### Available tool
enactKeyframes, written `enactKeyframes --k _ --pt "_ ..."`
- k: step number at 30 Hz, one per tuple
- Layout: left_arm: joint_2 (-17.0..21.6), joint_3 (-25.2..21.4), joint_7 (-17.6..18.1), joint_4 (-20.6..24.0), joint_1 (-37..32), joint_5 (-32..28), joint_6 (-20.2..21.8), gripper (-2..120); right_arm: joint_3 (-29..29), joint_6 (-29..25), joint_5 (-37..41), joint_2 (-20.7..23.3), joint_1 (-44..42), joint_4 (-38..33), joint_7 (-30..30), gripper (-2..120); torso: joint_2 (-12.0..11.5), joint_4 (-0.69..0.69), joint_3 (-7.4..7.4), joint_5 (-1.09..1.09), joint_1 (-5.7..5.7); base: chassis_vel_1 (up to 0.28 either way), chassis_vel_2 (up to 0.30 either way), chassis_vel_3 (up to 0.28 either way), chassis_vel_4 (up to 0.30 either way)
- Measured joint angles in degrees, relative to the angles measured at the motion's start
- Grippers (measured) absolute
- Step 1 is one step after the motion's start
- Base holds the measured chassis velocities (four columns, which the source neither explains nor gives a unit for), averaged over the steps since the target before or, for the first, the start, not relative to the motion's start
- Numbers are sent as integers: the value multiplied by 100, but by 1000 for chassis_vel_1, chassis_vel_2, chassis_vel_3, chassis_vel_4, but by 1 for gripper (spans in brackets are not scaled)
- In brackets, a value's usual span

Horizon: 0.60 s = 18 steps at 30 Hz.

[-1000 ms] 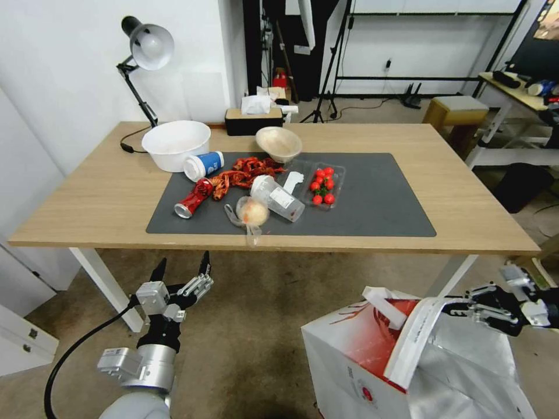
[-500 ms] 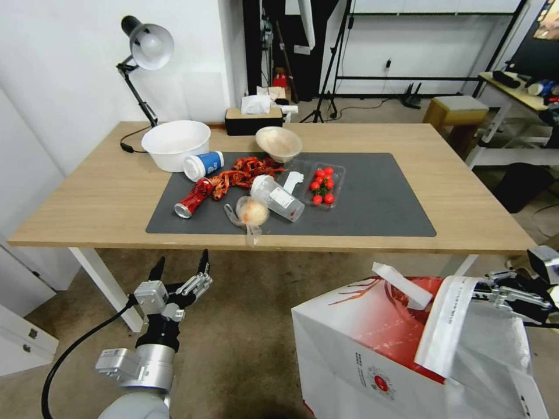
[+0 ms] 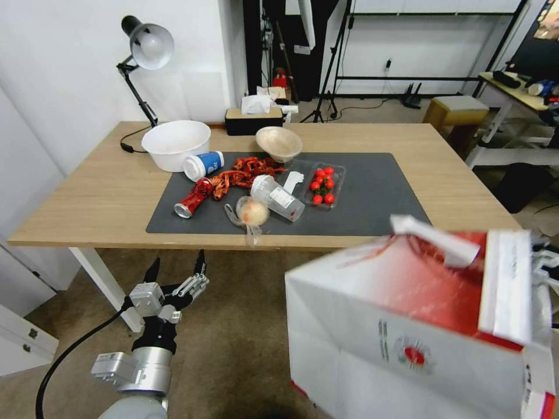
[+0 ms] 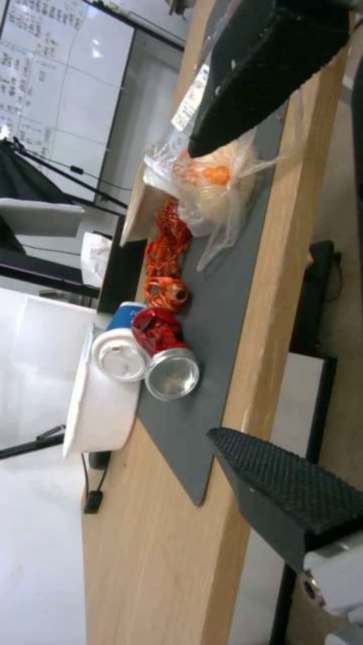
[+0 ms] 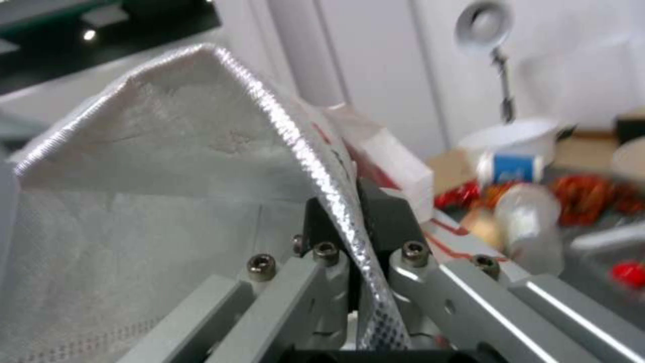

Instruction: Pick up the food delivery bag from the floor and place it on the table.

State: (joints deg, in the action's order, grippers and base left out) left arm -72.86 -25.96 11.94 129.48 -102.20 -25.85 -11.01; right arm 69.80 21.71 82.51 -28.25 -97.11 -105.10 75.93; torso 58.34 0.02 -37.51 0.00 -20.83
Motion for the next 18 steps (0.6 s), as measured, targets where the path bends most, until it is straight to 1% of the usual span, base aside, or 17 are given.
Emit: enactKeyframes --k 3,4,6,7,8,9,11,12,15,16,18 --pt "-13 1 9 -6 0 5 -14 100 148 -115 647 -105 39 -243 -778 0 -1 1 0 0 0 0 0 0 0" --pt "-13 1 9 -6 0 5 -14 100 148 -115 647 -105 39 -243 -778 0 -1 1 0 0 0 0 0 0 0" --pt "-18 12 14 -21 0 13 -24 100 220 -243 1042 -214 48 -436 -1253 0 -1 0 1 0 1 0 0 0 0" --pt "-18 16 16 -27 0 16 -26 100 225 -301 1150 -258 50 -511 -1437 0 -2 0 1 -1 1 0 0 0 0" --pt "-18 16 16 -27 0 16 -26 100 225 -301 1150 -258 50 -511 -1437 0 -2 0 1 -1 1 0 0 0 0" --pt "-18 20 20 -30 0 19 -27 100 219 -417 1259 -318 55 -626 -1725 0 -2 0 1 0 1 0 0 0 0" --pt "-12 23 29 -37 4 19 -29 100 104 -658 1461 -424 87 -836 -2348 0 -2 0 2 0 1 0 0 0 0" --pt "-12 23 29 -37 4 19 -29 100 104 -658 1461 -424 87 -836 -2348 0 -2 0 2 0 1 0 0 0 0" --pt "15 23 38 -48 5 10 -45 100 -142 -1105 1828 -528 192 -1140 -3401 0 -3 0 1 0 1 0 0 0 0" --pt "15 23 38 -48 5 10 -45 100 -142 -1105 1828 -528 192 -1140 -3401 0 -3 0 1 0 1 0 0 0 0" --pt "50 21 43 -53 11 -10 -55 100 -285 -1417 2024 -554 290 -1305 -4060 0 -3 -1 2 -1 1 0 0 0 0"
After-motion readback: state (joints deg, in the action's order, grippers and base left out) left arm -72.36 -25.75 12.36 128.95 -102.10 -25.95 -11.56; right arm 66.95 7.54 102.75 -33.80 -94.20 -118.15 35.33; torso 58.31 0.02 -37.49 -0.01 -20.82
